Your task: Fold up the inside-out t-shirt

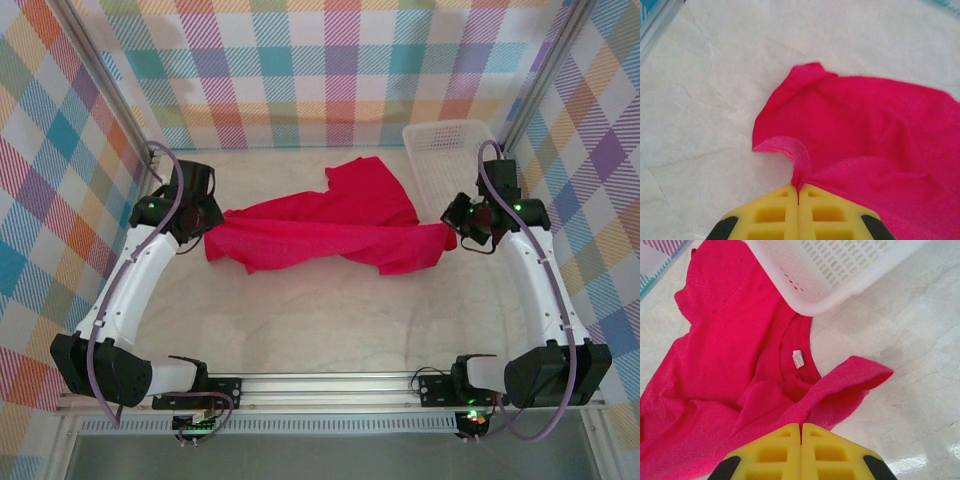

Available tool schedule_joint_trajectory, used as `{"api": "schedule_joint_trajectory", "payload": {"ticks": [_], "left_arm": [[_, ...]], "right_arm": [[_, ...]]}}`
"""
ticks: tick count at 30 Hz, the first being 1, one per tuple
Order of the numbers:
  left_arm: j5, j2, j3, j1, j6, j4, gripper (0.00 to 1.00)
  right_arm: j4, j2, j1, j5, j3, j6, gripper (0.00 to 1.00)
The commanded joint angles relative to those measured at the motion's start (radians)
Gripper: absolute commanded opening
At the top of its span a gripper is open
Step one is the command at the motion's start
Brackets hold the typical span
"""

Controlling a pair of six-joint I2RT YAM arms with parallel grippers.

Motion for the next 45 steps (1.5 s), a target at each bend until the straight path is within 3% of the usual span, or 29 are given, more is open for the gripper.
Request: {"api": "schedule_joint_trajectory", "payload": {"ticks": [1,7,12,22,24,25,26,30,32,39,45], "left_arm": [[0.012,-0.002,0.063,0.022,0.023,0.004,0.05],[0.192,0.019,-0.077,0.031,-0.018,0.162,0.05],[0.305,0.149,-0.127,0.059,-0.049,0.234,0.05],[0.420,0.669,0.187,0.112,-0.049,0.256,0.04],[0.444,0.728,0.230,0.119,-0.045,0.243,0.08],[0.447,0.738,0.234,0.123,-0.044,0.241,0.14],[0.445,0.735,0.226,0.127,-0.042,0.243,0.26],[0.414,0.640,0.121,0.139,-0.044,0.269,0.57],[0.379,0.574,0.067,0.140,-0.046,0.257,0.63],[0.414,0.371,-0.191,0.141,-0.091,0.314,0.65],[0.580,0.325,-0.363,0.139,-0.138,0.499,0.58]], "right_arm": [[0.011,0.014,-0.007,-0.015,0.039,-0.009,0.00],[0.072,0.012,-0.004,-0.134,0.009,0.015,0.00],[0.111,0.038,0.018,-0.185,-0.019,0.024,0.00],[0.151,0.110,0.056,-0.159,-0.024,0.030,0.00],[0.154,0.121,0.059,-0.162,-0.026,0.029,0.00],[0.156,0.126,0.059,-0.163,-0.027,0.028,0.00],[0.156,0.131,0.060,-0.165,-0.026,0.028,0.00],[0.155,0.145,0.060,-0.169,-0.017,0.016,0.00],[0.158,0.151,0.062,-0.177,-0.012,0.013,0.00],[0.168,0.154,0.064,-0.184,-0.018,0.008,0.00],[0.177,0.166,0.066,-0.197,-0.018,0.012,0.00]]}}
